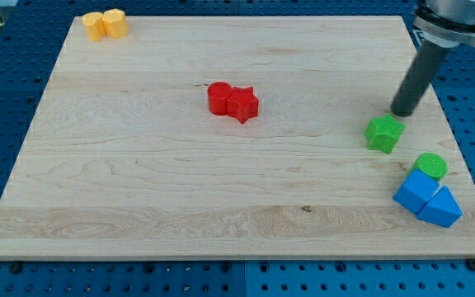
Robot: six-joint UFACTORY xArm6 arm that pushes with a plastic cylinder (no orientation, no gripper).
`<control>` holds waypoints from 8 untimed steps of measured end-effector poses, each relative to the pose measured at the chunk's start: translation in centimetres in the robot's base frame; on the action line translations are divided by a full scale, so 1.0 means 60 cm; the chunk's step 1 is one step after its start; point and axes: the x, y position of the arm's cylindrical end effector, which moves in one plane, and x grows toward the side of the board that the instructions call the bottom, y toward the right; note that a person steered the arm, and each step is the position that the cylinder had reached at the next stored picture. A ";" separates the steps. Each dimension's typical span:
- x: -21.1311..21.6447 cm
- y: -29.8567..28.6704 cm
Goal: Slide the green star into the green circle
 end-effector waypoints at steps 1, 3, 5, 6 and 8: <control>0.001 -0.044; 0.033 -0.047; 0.036 -0.078; 0.047 -0.088; 0.069 -0.043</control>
